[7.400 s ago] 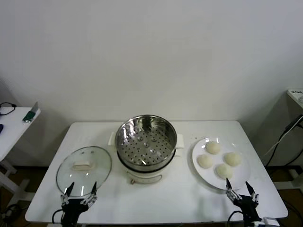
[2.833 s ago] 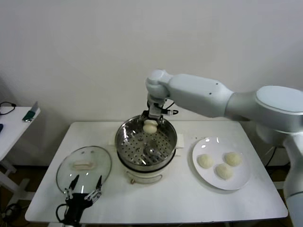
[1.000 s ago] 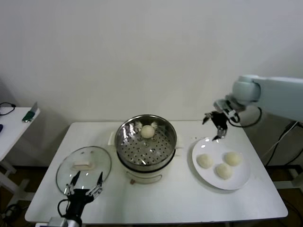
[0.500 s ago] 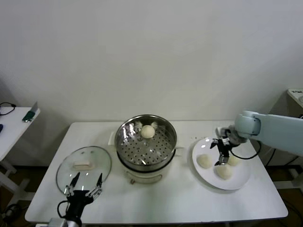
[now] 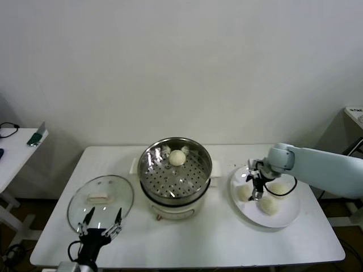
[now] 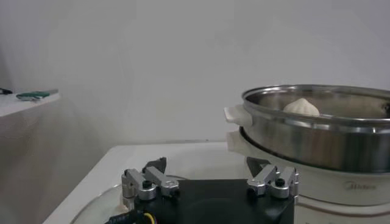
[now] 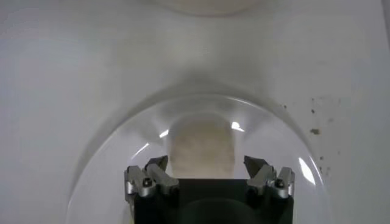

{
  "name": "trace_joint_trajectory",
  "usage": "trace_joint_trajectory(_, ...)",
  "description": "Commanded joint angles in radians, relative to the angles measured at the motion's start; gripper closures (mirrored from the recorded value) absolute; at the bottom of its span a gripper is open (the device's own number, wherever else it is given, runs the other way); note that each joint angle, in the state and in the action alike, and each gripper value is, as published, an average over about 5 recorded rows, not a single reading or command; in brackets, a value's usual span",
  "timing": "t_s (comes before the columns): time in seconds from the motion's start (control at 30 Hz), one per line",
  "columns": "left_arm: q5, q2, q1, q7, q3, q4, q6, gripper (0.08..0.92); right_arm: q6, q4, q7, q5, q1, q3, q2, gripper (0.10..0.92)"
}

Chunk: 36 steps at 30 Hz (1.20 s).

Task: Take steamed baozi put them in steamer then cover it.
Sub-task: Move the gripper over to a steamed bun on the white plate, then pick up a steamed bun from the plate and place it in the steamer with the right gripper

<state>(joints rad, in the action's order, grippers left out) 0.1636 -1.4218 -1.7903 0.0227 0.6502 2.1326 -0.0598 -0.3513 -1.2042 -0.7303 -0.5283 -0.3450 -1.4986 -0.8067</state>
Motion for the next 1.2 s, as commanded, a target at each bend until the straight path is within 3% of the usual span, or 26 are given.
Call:
trace_joint_trajectory(0.03,0.000,0.002,-0.001,0.000,-0.001,0.003,-0.001,0.177,-0.015,0.054,0.000,0.006,0.054,0.046,-0.039,0.298)
trace_joint_trajectory(0.23,-0.002,0.001,-0.004,0.000,-0.004,0.009,-0.002,0.177,0.000,0.042,-0.044,-0.003,0.001,0.017,-0.029,0.379)
trace_joint_trajectory(0.67,-0.004,0.003,-0.001,-0.002,-0.008,0.021,-0.013,0.177,0.086,-0.035,-0.213,-0.161,-0.526,-0.285,-0.063,0.389)
trace_joint_trajectory(0.93,-0.003,0.014,0.001,-0.001,-0.013,0.031,-0.016,0.177,0.060,-0.114,-0.268,-0.398,-0.838,-0.303,-0.241,0.389)
trace_joint_trajectory(1.2,-0.003,0.017,0.001,-0.001,-0.022,0.040,-0.012,0.177,-0.068,-0.216,-0.115,-0.554,-0.758,-0.179,-0.489,0.389)
